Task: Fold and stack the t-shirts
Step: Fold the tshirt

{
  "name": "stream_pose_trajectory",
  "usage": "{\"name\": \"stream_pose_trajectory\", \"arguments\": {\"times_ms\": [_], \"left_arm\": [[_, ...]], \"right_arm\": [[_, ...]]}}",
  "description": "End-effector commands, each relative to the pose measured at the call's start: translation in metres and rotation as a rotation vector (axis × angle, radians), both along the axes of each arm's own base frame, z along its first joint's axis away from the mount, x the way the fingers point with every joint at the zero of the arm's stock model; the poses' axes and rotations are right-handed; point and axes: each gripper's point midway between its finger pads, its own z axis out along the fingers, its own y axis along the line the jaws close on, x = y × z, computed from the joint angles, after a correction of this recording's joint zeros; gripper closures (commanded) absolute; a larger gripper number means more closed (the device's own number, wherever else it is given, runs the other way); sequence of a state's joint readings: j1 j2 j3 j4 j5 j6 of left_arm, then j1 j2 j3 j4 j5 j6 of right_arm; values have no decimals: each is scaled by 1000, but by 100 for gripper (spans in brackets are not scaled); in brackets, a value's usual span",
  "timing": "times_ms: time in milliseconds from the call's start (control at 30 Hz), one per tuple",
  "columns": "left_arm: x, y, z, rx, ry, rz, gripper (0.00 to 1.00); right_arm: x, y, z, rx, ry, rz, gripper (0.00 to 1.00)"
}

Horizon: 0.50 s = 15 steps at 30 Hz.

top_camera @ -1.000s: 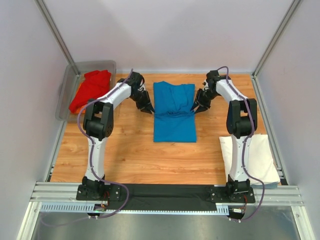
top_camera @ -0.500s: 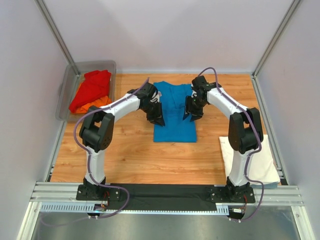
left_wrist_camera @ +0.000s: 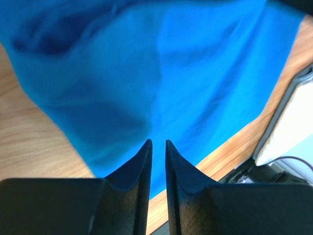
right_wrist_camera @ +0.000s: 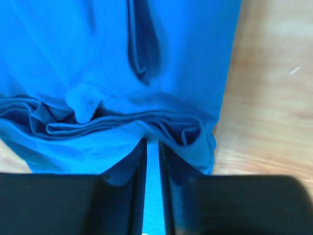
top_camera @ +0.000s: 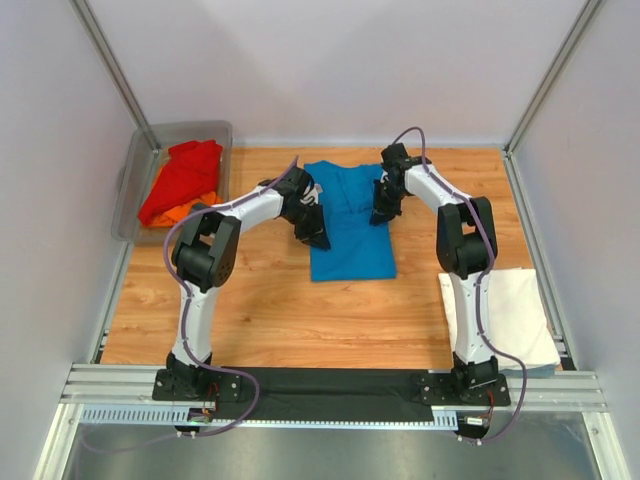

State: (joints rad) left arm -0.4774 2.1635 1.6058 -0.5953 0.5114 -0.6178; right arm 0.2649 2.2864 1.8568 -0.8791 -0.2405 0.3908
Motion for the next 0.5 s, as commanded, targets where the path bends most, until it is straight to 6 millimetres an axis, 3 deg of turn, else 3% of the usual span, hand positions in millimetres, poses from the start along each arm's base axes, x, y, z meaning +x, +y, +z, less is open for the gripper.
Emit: {"name": "stream_pose_trajectory", "arguments": {"times_ms": [0, 33, 67, 133, 167, 200, 233, 267, 300, 367, 400, 433, 467], "left_arm": [[-7, 5, 20, 8, -55, -36, 76], [-10, 8, 20, 20, -60, -50, 75], [-12, 11, 25, 25, -67, -55, 75], [-20, 14, 31, 26, -62, -68, 72], [-27, 19, 37, 33, -68, -66, 67], [-32, 23, 40, 37, -70, -64, 64], [-41, 28, 36, 50, -54, -60, 57], [-45, 31, 45, 42, -66, -51, 54], [-51, 34, 44, 49, -47, -42, 52], [-66, 37, 44, 35, -8, -8, 50], [-70, 38, 44, 27, 2, 7, 49], [-81, 43, 34, 35, 35, 27, 44], [-77, 40, 41, 7, 4, 57, 42]], "right_arm": [[27, -21, 13, -115, -101, 33, 81], [27, -29, 17, -161, -112, 39, 76], [18, -35, 22, -184, -78, 42, 64], [4, -39, 44, -191, -76, 42, 55], [-5, -39, 51, -183, -73, 41, 45], [-26, -43, 60, -173, -62, 43, 39], [-37, -44, 65, -166, -54, 44, 34], [-48, -44, 68, -151, -45, 48, 28], [-73, -50, 65, -148, -6, 47, 25], [-93, -47, 62, -77, 28, 38, 23], [-99, -45, 71, -40, 3, 24, 22], [-123, -44, 53, -1, 68, 15, 22], [-119, -39, 53, 46, 42, -35, 21]]}}
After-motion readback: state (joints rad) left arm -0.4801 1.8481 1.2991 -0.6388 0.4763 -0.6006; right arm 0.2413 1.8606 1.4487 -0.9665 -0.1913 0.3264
